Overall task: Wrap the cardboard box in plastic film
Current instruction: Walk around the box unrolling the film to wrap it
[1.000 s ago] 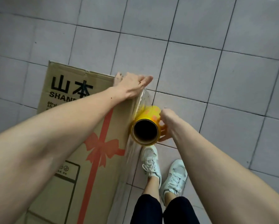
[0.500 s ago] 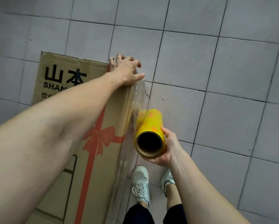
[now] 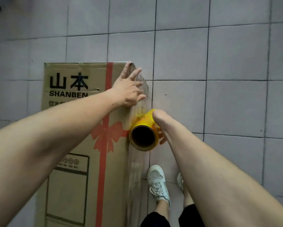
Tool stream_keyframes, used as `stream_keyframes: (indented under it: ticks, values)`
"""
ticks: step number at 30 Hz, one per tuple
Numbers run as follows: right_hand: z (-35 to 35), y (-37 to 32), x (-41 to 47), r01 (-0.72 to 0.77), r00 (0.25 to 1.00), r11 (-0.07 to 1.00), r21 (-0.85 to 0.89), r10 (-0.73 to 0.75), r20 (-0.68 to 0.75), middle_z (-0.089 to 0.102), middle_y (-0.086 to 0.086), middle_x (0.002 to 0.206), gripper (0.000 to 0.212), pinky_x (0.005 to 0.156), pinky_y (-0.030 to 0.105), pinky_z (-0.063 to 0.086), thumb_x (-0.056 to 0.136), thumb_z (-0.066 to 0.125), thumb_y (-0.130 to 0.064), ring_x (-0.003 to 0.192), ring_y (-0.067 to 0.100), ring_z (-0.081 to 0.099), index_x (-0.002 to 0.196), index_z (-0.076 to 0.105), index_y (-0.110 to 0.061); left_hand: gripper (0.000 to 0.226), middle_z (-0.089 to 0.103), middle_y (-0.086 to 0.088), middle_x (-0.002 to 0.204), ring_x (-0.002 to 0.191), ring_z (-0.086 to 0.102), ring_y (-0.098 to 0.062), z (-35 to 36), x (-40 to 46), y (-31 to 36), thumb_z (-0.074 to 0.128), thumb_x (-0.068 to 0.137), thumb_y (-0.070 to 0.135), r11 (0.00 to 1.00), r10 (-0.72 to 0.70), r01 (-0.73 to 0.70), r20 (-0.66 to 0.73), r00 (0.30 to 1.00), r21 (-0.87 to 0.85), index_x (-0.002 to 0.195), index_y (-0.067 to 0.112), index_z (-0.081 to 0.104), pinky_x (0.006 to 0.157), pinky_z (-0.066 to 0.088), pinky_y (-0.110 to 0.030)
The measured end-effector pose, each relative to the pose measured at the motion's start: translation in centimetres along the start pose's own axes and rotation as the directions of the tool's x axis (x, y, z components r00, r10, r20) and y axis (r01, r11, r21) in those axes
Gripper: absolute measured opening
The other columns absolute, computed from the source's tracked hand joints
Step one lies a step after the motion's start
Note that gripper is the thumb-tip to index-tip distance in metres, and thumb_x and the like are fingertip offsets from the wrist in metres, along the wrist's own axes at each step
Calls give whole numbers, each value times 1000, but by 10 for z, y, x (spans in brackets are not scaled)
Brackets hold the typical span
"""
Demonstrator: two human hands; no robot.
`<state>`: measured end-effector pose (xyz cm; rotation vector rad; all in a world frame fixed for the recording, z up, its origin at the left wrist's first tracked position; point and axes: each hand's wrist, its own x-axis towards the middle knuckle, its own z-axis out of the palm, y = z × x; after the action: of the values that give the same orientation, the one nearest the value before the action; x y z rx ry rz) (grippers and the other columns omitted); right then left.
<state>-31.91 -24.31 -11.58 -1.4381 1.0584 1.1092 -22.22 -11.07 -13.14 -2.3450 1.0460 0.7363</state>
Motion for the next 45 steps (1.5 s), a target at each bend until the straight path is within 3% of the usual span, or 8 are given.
stream_keyframes:
  ticks: [4,9,13,20,31,37,42,45]
  values:
    - [14,-7,0,16,960,996,-92,10,280,20,15,160,62,118,31,18,105,30,-43,147,29,21,153,20,-4,55,56,7,138,151,-2,-31,2,4,3,21,99,58,998,-58,59,24,998,-29,130,36,62,113,-16,-65]
    - [22,43,5,-233,944,960,158,184,273,64,16,93,61,94,39,50,80,67,-60,78,28,63,92,51,-2,54,58,2,131,150,7,-31,9,7,9,26,99,56,996,-87,86,-21,996,-34,124,31,67,112,-16,-63]
    - [31,110,7,-409,909,772,486,295,295,67,18,113,99,80,60,53,41,79,-58,90,37,71,126,45,-19,52,55,0,134,150,7,-32,8,9,9,28,99,55,994,-108,107,-13,994,-36,118,30,69,112,-17,-62]
    - [46,206,-14,-600,800,403,691,313,512,68,23,116,73,81,49,53,75,57,-64,102,43,66,127,56,-12,60,31,-1,158,151,-7,-30,3,9,9,21,98,62,992,-122,120,84,989,38,143,34,49,109,-21,-63]
    - [28,129,5,84,996,986,145,-87,16,57,13,106,37,78,38,49,93,45,-15,96,31,54,126,58,-4,56,41,7,153,152,0,-26,48,-93,75,19,101,54,993,25,-34,80,997,116,132,34,60,114,-17,-59]
    - [30,101,-20,118,967,993,15,-118,227,29,16,157,50,115,33,23,107,28,-29,145,28,27,150,29,-3,53,36,2,155,152,-7,-25,55,-88,76,19,102,51,1000,-1,0,15,1000,3,135,34,57,116,-15,-59]
    - [45,149,-39,-207,943,953,220,135,304,66,17,90,54,100,50,48,82,67,-53,96,32,63,99,55,-3,53,33,0,156,152,-5,-24,63,-84,76,20,103,51,1000,-11,10,-36,999,-16,131,32,60,116,-12,-59]
    - [57,207,-27,-367,925,783,502,250,286,70,21,105,86,86,62,51,52,81,-51,92,39,70,122,51,-11,52,31,0,158,152,-6,-22,65,-79,78,21,103,51,999,-18,17,-41,999,-36,131,33,61,116,-15,-57]
